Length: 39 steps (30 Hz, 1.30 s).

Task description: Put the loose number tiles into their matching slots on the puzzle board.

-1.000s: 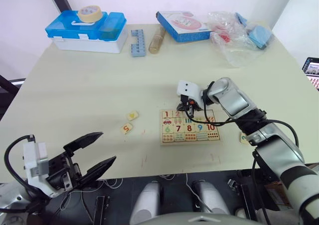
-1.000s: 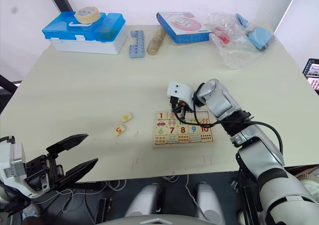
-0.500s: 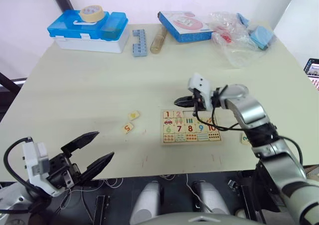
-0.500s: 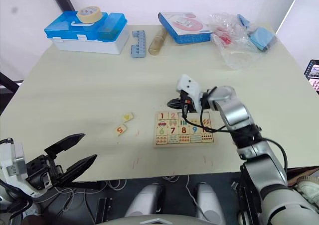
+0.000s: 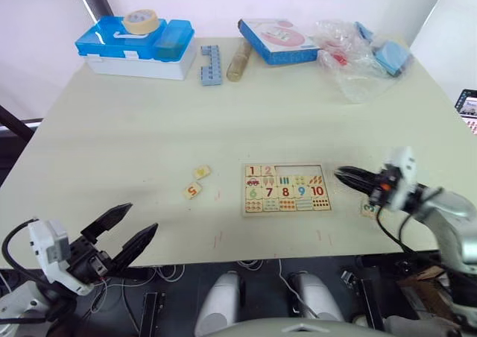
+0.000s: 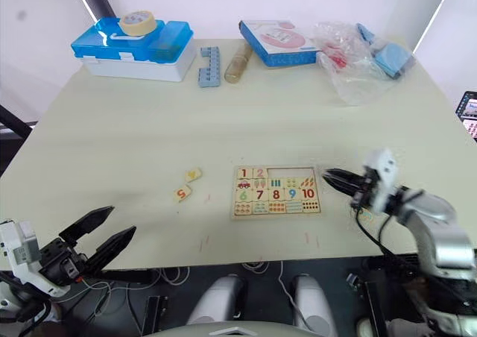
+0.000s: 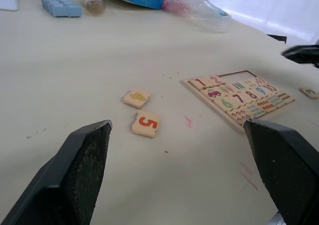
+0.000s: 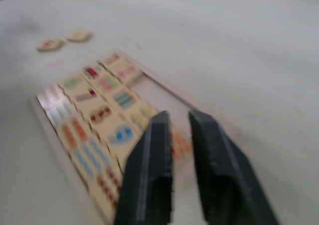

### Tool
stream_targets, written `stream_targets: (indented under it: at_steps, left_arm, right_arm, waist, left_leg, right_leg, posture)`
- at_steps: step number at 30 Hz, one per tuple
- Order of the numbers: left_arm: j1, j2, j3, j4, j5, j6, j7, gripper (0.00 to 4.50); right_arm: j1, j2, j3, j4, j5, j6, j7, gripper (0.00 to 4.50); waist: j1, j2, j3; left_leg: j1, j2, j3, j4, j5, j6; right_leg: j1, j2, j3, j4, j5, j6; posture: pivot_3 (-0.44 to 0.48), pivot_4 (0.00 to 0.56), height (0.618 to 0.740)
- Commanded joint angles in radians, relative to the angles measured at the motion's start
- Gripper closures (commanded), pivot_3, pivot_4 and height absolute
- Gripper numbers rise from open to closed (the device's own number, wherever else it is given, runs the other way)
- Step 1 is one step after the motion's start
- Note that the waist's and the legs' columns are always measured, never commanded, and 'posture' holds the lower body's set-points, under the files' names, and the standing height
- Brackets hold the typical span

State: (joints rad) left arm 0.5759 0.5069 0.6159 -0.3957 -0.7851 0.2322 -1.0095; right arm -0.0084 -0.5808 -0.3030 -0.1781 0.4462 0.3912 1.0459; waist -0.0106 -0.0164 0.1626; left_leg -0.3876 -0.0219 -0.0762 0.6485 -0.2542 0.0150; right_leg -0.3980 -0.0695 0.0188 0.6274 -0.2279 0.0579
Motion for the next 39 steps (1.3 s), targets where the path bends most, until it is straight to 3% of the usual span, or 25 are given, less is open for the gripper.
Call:
stream_targets:
  at_steps: [1, 4, 5, 12, 23, 30, 39]
  left_arm:
    - [0.007, -0.005, 0.010, 0.012, -0.002, -0.017, -0.004, 0.00]
    - [0.007, -0.004, 0.006, 0.027, 0.005, -0.022, -0.012, 0.00]
    - [0.005, -0.004, 0.006, 0.032, 0.006, -0.022, -0.013, 0.00]
    - [-0.001, -0.014, -0.008, 0.032, 0.000, -0.005, 0.001, 0.00]
    - [-0.026, 0.035, -0.025, -0.021, -0.051, 0.028, -0.043, 0.00]
    - [-0.047, 0.169, -0.019, -0.040, -0.110, 0.071, -0.208, 0.00]
    - [-0.090, 0.266, -0.005, -0.017, -0.116, 0.078, -0.356, 0.00]
  right_arm:
    - [0.079, -0.024, -0.129, -0.017, 0.061, -0.083, 0.022, 1.70]
    - [0.158, -0.034, -0.199, 0.009, 0.071, -0.123, 0.022, 0.09]
    - [0.176, -0.036, -0.211, 0.015, 0.072, -0.132, 0.020, 0.03]
    - [0.322, -0.038, -0.289, 0.086, 0.074, -0.208, 0.028, 0.03]
    - [0.334, -0.134, -0.224, 0.065, 0.099, -0.201, 0.131, 0.03]
    - [0.135, -0.275, 0.005, 0.170, -0.044, -0.278, 0.240, 0.03]
    - [-0.113, -0.277, 0.203, 0.406, -0.173, -0.399, 0.297, 0.03]
  waist:
    - [-0.004, 0.001, 0.000]
    - [-0.005, 0.000, 0.000]
    - [-0.003, 0.000, -0.001]
    - [0.002, 0.000, -0.001]
    - [0.000, 0.001, -0.001]
    - [-0.001, 0.001, -0.001]
    - [0.001, 0.001, 0.000]
  left_leg:
    - [0.003, 0.001, 0.001, 0.000, 0.000, 0.000]
    - [0.007, 0.005, 0.002, 0.000, 0.000, 0.000]
    - [0.008, 0.005, 0.002, 0.000, 0.000, 0.000]
    - [0.007, 0.006, 0.002, 0.000, 0.000, 0.000]
    - [0.007, 0.007, 0.004, 0.000, 0.000, 0.000]
    - [0.008, 0.008, 0.007, 0.000, 0.000, 0.000]
    - [0.007, 0.007, 0.011, 0.000, 0.000, 0.000]
  right_leg:
    - [0.003, 0.000, 0.001, 0.000, 0.000, 0.000]
    - [0.005, 0.001, 0.003, 0.000, -0.002, 0.004]
    - [0.005, 0.001, 0.003, 0.000, -0.002, 0.004]
    - [0.005, 0.001, 0.003, 0.000, 0.000, 0.001]
    - [0.004, 0.001, 0.004, 0.000, -0.002, 0.004]
    - [0.004, 0.001, 0.003, 0.000, -0.002, 0.004]
    - [0.004, 0.001, 0.003, -0.001, 0.000, 0.000]
  posture:
    - [0.000, 0.150, 0.740]
    - [0.000, 0.150, 0.740]
    - [0.000, 0.150, 0.740]
    - [0.000, 0.150, 0.740]
    - [0.000, 0.150, 0.740]
    - [0.000, 0.150, 0.740]
    - [0.000, 0.150, 0.740]
